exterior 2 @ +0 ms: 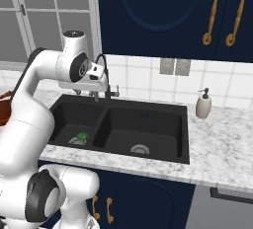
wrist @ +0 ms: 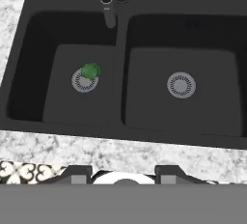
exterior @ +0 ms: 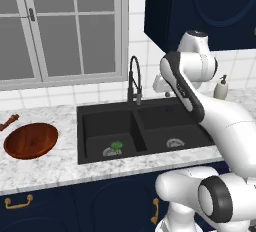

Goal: Pick the broccoli from the sink and place it in the bowl. Then pick the bowl and place it in the microwave. Then close the microwave door and press the start button.

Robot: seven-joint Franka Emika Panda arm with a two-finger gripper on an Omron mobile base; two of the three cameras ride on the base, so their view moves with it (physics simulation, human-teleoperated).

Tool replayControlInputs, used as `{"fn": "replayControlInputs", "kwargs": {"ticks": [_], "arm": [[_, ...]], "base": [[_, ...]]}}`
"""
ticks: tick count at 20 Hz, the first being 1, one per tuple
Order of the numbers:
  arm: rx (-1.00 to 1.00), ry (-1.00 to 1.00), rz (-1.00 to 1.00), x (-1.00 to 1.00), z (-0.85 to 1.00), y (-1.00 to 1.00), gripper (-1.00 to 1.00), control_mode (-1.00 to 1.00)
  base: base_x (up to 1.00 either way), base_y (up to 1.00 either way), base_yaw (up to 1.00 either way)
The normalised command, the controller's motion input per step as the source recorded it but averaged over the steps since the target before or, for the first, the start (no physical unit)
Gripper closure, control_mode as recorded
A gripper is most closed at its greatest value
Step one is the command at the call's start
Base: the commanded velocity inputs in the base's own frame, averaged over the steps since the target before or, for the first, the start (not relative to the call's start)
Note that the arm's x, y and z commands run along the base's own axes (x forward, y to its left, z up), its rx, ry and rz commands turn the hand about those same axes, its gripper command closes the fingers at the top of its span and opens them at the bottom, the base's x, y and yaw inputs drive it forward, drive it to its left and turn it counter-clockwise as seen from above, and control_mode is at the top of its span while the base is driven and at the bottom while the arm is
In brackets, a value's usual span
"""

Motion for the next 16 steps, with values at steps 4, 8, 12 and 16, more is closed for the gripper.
{"fn": "replayControlInputs", "kwargs": {"ticks": [4, 8, 12, 16], "arm": [[0.00, 0.06, 0.00, -0.22, -0.28, 0.18, -1.00, -1.00], [0.00, 0.14, 0.00, -0.01, -1.00, 1.00, -1.00, -1.00], [0.00, 0.06, -0.12, 0.01, -0.85, 0.91, -1.00, -1.00], [-0.01, 0.00, -0.16, 0.14, -0.36, 0.36, -1.00, -1.00]], "base": [[0.00, 0.00, 0.00], [0.00, 0.00, 0.00], [0.00, 0.00, 0.00], [0.00, 0.00, 0.00]]}}
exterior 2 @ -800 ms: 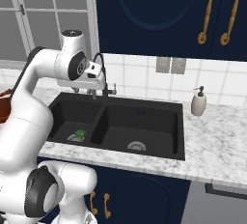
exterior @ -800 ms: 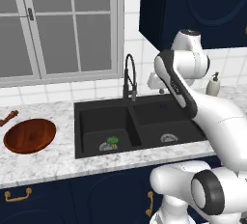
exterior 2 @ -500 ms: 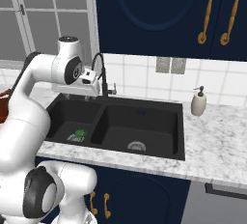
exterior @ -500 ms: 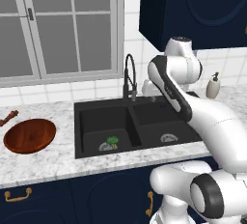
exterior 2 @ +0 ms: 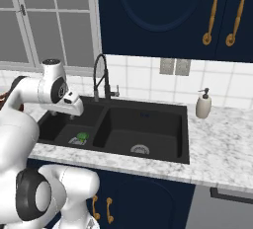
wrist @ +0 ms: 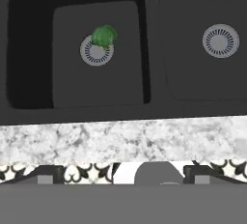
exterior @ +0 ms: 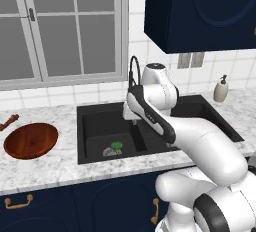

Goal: Pick the broccoli from the sink and place it in the bowl. Then pick the bowl and place it in the microwave. Then close the microwave door and press the start button.

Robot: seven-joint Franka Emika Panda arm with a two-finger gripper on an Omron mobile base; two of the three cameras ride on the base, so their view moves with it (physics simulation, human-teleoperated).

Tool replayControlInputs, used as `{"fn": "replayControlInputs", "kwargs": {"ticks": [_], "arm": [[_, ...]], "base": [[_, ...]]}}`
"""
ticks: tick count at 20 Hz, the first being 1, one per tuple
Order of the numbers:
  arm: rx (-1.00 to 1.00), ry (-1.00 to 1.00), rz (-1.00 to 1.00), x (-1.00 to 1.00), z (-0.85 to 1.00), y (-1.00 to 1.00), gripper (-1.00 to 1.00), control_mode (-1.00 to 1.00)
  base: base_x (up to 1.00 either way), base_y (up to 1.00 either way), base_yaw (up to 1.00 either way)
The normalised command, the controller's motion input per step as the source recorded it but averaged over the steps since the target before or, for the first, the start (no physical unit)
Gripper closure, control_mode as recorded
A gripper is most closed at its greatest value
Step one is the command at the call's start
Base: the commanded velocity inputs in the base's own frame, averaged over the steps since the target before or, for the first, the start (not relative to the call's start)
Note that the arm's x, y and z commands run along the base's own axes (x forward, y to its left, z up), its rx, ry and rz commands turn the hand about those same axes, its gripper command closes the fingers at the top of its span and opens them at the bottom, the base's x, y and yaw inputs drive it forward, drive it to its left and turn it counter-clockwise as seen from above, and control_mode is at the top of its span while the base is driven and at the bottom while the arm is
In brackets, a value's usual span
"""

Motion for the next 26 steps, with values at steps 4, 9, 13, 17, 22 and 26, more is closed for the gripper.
{"fn": "replayControlInputs", "kwargs": {"ticks": [4, 9, 13, 17, 22, 26], "arm": [[0.00, 0.00, -0.06, 0.24, -0.29, 0.30, -1.00, -1.00], [0.00, 0.00, 0.01, 0.07, -0.21, 0.02, -1.00, -1.00], [-0.11, 0.00, 0.13, 0.12, -0.19, 0.12, -1.00, -1.00], [-0.21, 0.00, 0.21, 0.00, -0.18, 0.33, -1.00, -1.00], [-0.13, 0.00, 0.15, 0.00, -0.12, 0.12, -1.00, -1.00], [-0.05, 0.01, 0.01, 0.00, -0.29, 0.04, -1.00, -1.00]], "base": [[0.00, 0.00, 0.00], [0.00, 0.00, 0.00], [0.00, 0.00, 0.00], [0.00, 0.00, 0.00], [0.00, 0.00, 0.00], [0.00, 0.00, 0.00]]}}
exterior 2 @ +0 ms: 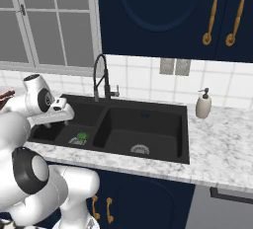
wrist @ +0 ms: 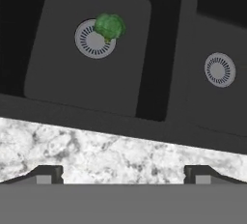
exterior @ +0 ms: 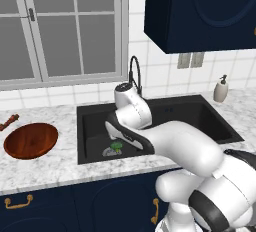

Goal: Pick the broccoli from the sink and place it in the bowl. Then pick the bowl and place it in the microwave. Then close the microwave door and press the start button.

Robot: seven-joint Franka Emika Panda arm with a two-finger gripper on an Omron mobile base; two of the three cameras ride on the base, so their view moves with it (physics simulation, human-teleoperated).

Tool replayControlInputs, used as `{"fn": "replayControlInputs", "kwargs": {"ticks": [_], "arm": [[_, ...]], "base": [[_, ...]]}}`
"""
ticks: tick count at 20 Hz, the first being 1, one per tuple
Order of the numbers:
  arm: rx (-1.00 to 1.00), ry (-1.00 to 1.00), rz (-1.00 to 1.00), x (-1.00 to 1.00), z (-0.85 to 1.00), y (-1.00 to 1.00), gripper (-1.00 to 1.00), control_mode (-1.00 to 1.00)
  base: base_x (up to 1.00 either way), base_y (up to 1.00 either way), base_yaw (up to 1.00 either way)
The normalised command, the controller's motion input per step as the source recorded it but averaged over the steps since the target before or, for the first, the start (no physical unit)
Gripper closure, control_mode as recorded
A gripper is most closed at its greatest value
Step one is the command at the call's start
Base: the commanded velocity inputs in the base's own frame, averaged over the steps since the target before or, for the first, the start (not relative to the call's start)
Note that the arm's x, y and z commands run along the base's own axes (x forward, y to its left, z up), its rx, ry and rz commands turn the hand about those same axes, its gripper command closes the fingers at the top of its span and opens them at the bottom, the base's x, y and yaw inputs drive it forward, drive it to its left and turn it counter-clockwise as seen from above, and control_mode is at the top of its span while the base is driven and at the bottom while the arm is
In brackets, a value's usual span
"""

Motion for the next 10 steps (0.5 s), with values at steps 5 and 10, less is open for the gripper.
{"fn": "replayControlInputs", "kwargs": {"ticks": [5, 10], "arm": [[-0.04, 0.00, 0.00, 0.16, -0.15, 0.02, -1.00, -1.00], [-0.08, 0.07, 0.00, 0.32, -0.04, 0.03, -1.00, -1.00]], "base": [[0.00, 0.00, 0.00], [0.00, 0.00, 0.00]]}}
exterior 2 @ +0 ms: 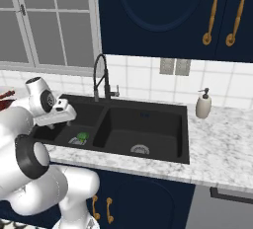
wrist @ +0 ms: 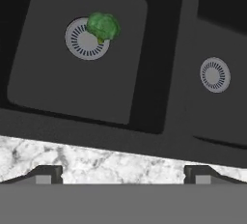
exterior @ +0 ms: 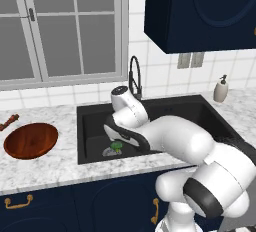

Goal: Pick the broccoli from the sink and place it in the bowl. Then pick the bowl and place it in the microwave. Then close the microwave door and press the start button.

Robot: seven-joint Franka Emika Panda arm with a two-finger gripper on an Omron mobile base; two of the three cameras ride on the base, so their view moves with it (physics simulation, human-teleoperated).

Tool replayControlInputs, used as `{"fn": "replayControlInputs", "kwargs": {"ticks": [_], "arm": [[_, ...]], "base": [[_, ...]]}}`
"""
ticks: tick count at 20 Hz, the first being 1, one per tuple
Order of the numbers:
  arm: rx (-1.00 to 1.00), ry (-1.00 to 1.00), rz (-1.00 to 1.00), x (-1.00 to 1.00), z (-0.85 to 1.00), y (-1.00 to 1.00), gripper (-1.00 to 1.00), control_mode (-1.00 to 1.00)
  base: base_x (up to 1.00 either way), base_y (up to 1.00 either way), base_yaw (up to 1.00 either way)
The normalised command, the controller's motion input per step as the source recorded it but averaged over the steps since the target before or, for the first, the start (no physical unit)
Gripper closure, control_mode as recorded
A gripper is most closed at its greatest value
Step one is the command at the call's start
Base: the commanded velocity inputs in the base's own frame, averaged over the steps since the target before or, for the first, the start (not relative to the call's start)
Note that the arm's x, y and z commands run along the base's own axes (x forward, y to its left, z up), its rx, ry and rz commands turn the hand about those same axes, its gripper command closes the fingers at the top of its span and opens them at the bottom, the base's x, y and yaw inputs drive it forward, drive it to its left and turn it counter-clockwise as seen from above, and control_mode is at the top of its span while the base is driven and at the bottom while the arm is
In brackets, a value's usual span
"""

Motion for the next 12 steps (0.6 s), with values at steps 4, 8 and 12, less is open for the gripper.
{"fn": "replayControlInputs", "kwargs": {"ticks": [4, 8, 12], "arm": [[-0.11, 0.12, 0.01, 0.29, -0.30, 0.10, -1.00, -1.00], [-0.02, 0.00, 0.05, 0.19, -0.41, 0.00, -1.00, -1.00], [0.00, 0.00, 0.04, 0.18, -0.34, 0.00, -1.00, -1.00]], "base": [[0.00, 0.00, 0.00], [0.00, 0.00, 0.00], [0.00, 0.00, 0.00]]}}
